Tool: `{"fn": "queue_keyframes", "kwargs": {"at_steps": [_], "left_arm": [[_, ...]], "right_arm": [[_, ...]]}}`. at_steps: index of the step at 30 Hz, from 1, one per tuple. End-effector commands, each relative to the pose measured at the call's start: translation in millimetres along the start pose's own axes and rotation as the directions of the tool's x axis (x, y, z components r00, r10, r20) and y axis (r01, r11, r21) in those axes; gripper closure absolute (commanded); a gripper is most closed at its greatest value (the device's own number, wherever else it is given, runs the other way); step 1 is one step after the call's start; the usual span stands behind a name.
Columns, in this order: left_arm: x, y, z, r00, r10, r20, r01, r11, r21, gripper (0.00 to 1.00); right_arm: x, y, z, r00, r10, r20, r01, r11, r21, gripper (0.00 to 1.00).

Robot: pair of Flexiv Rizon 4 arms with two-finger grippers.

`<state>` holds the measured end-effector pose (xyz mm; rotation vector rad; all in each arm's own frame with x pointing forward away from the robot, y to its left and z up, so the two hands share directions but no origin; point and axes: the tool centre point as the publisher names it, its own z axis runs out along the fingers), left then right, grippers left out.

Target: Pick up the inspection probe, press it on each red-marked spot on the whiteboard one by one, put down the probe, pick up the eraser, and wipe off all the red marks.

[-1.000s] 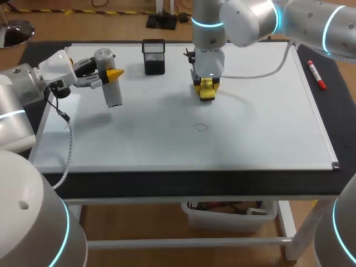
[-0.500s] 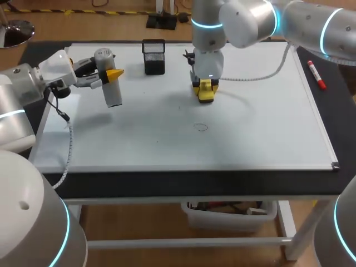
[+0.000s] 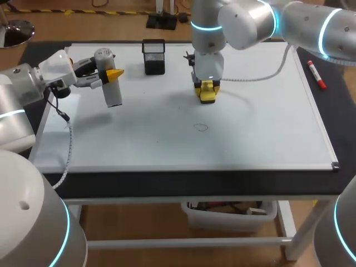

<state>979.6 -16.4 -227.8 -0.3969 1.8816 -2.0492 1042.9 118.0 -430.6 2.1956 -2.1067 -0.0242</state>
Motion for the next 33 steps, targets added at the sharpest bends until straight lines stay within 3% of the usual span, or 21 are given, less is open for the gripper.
{"fn": "queue_keyframes", "kwargs": {"at_steps": [1,14,24,30,33], "left_arm": [[0.1,0.7,0.5,1.000,0.003,0.001,-0.003,1.000,0.005,1.00],[0.1,0.7,0.5,1.000,0.003,0.001,-0.003,1.000,0.005,1.00],[0.1,0.7,0.5,1.000,0.003,0.001,-0.003,1.000,0.005,1.00],[0.1,0.7,0.5,1.000,0.003,0.001,-0.003,1.000,0.005,1.00],[0.1,0.7,0.5,1.000,0.003,0.001,-0.003,1.000,0.005,1.00]], "right_arm": [[8.0,-1.3,3.6,1.000,0.008,-0.003,-0.008,1.000,-0.001,1.00],[46.9,-6.4,7.1,0.994,0.107,-0.003,-0.107,0.994,-0.005,1.00],[63.3,-15.3,-3.0,0.987,0.158,0.018,-0.158,0.987,0.006,1.00],[91.8,-27.1,-18.1,0.976,0.213,0.041,-0.213,0.977,-0.010,1.00],[115.4,-36.1,-22.3,0.963,0.267,0.037,-0.268,0.964,0.000,1.00]]}}
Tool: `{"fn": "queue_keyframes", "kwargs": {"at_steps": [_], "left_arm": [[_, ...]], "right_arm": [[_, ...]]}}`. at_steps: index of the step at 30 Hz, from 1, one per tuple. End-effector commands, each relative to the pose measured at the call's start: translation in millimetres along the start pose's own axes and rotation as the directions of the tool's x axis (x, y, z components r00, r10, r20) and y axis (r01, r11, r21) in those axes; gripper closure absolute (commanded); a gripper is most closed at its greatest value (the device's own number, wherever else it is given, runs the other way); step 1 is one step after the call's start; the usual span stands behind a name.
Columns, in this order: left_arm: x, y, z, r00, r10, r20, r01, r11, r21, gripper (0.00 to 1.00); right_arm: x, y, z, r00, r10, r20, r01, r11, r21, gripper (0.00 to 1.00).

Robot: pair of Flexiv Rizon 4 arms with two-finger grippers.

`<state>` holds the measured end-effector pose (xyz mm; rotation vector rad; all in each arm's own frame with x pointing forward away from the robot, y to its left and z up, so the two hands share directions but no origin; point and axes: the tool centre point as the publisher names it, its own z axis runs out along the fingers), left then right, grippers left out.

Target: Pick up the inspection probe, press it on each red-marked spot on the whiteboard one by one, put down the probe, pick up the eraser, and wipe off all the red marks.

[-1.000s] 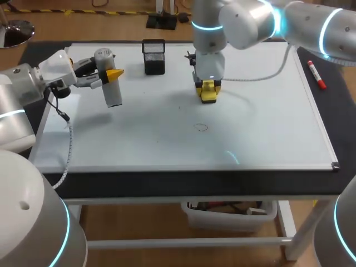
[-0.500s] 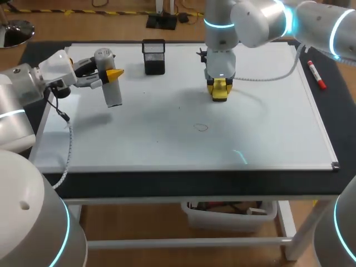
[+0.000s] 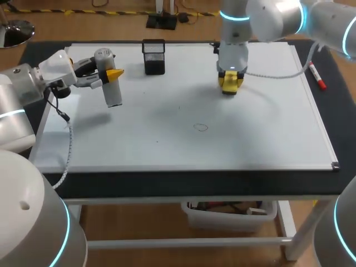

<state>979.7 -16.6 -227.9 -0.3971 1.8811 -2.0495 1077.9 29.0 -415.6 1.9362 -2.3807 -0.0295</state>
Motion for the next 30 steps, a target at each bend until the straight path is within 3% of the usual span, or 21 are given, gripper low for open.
{"fn": "queue_keyframes", "kwargs": {"at_steps": [1,8,15,21,30], "left_arm": [[0.0,0.6,0.2,1.000,0.003,0.001,-0.003,1.000,0.005,1.00],[0.0,0.6,0.2,1.000,0.003,0.001,-0.003,1.000,0.005,1.00],[0.0,0.6,0.2,1.000,0.003,0.001,-0.003,1.000,0.005,1.00],[0.0,0.6,0.2,1.000,0.003,0.001,-0.003,1.000,0.005,1.00],[0.0,0.6,0.2,1.000,0.003,0.001,-0.003,1.000,0.005,1.00]], "right_arm": [[27.7,-15.6,-11.3,0.999,0.040,0.006,-0.040,0.999,-0.006,1.00],[62.7,-35.5,-13.3,0.993,0.119,-0.006,-0.119,0.993,-0.002,1.00],[68.7,-37.7,-16.4,0.991,0.134,-0.007,-0.134,0.991,0.000,1.00],[37.5,-23.3,-16.9,0.998,0.063,-0.011,-0.063,0.998,0.012,1.00],[-30.9,11.0,-16.7,0.995,-0.101,-0.014,0.101,0.994,0.037,1.00]]}}
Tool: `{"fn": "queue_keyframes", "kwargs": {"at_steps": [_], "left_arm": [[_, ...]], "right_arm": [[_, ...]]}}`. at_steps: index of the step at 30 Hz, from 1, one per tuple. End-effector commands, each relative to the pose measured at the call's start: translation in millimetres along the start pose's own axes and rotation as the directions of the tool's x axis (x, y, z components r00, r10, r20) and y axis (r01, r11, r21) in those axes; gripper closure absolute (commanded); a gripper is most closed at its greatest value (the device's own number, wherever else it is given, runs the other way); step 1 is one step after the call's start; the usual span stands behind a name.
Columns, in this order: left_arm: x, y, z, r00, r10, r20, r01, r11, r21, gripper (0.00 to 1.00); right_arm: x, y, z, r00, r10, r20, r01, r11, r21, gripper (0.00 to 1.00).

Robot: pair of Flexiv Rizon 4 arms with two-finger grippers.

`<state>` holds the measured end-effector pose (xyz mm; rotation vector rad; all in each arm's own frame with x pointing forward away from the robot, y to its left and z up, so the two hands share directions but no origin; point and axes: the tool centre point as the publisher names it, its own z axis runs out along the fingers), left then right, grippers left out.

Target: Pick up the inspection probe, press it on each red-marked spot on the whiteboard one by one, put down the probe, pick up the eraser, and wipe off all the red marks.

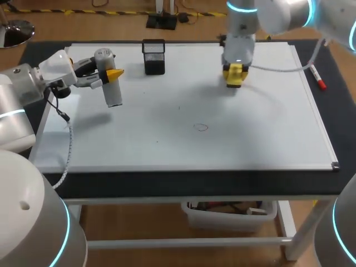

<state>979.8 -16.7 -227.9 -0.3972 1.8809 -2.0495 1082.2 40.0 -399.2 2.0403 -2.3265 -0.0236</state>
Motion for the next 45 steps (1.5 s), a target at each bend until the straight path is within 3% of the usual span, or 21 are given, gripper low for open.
{"fn": "queue_keyframes", "kwargs": {"at_steps": [1,8,22,36,45], "left_arm": [[0.1,0.6,0.2,1.000,0.003,0.000,-0.003,1.000,0.005,1.00],[0.1,0.6,0.2,1.000,0.003,0.000,-0.003,1.000,0.005,1.00],[0.1,0.6,0.2,1.000,0.003,0.000,-0.003,1.000,0.005,1.00],[0.1,0.6,0.2,1.000,0.003,0.000,-0.003,1.000,0.005,1.00],[0.1,0.6,0.2,1.000,0.003,0.000,-0.003,1.000,0.005,1.00]], "right_arm": [[-27.8,13.6,0.7,0.999,-0.043,-0.026,0.043,0.999,0.017,1.00],[-60.1,25.8,6.1,0.990,-0.140,-0.029,0.141,0.990,0.012,1.00],[-87.0,36.6,14.5,0.970,-0.242,-0.019,0.243,0.970,0.034,1.00],[-92.1,49.9,29.2,0.957,-0.288,-0.030,0.288,0.957,0.026,1.00],[-79.5,46.0,32.6,0.967,-0.251,-0.033,0.252,0.968,0.016,1.00]]}}
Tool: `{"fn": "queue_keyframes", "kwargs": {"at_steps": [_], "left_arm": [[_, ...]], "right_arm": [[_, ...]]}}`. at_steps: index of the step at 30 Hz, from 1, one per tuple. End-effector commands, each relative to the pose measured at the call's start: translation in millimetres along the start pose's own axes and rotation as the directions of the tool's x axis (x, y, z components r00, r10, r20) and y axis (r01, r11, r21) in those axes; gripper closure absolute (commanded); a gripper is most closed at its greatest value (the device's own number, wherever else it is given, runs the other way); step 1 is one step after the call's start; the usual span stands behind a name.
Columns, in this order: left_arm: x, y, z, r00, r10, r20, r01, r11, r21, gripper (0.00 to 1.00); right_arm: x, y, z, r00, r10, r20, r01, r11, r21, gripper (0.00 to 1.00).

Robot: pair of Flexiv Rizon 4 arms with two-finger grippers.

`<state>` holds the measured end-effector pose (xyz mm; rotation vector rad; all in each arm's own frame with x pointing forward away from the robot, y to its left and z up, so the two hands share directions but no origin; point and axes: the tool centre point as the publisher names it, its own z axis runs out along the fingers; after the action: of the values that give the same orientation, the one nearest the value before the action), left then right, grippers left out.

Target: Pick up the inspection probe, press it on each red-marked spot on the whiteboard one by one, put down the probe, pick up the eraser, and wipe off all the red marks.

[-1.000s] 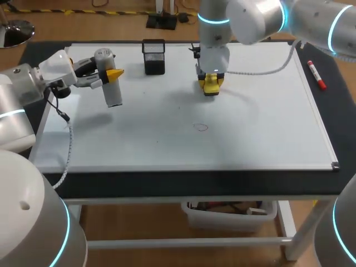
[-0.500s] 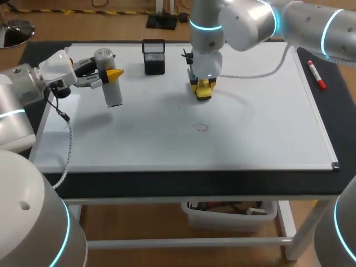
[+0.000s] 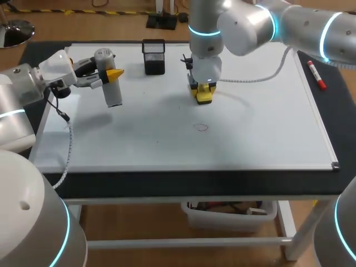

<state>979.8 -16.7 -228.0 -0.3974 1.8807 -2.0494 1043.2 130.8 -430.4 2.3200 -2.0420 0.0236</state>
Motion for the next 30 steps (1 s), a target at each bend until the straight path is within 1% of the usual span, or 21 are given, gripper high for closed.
{"fn": "queue_keyframes", "kwargs": {"at_steps": [1,11,22,30], "left_arm": [[0.2,0.5,0.2,1.000,0.003,0.000,-0.003,1.000,0.005,1.00],[0.2,0.5,0.2,1.000,0.003,0.000,-0.003,1.000,0.005,1.00],[0.2,0.5,0.2,1.000,0.003,0.000,-0.003,1.000,0.005,1.00],[0.2,0.5,0.2,1.000,0.003,0.000,-0.003,1.000,0.005,1.00]], "right_arm": [[9.0,-1.7,2.2,1.000,0.009,-0.003,-0.009,1.000,-0.004,1.00],[32.4,-1.9,5.4,0.998,0.066,-0.010,-0.066,0.998,-0.013,1.00],[66.5,-10.8,0.3,0.989,0.150,-0.004,-0.150,0.989,-0.001,1.00],[82.9,-17.7,-13.5,0.985,0.175,-0.001,-0.175,0.985,0.001,1.00]]}}
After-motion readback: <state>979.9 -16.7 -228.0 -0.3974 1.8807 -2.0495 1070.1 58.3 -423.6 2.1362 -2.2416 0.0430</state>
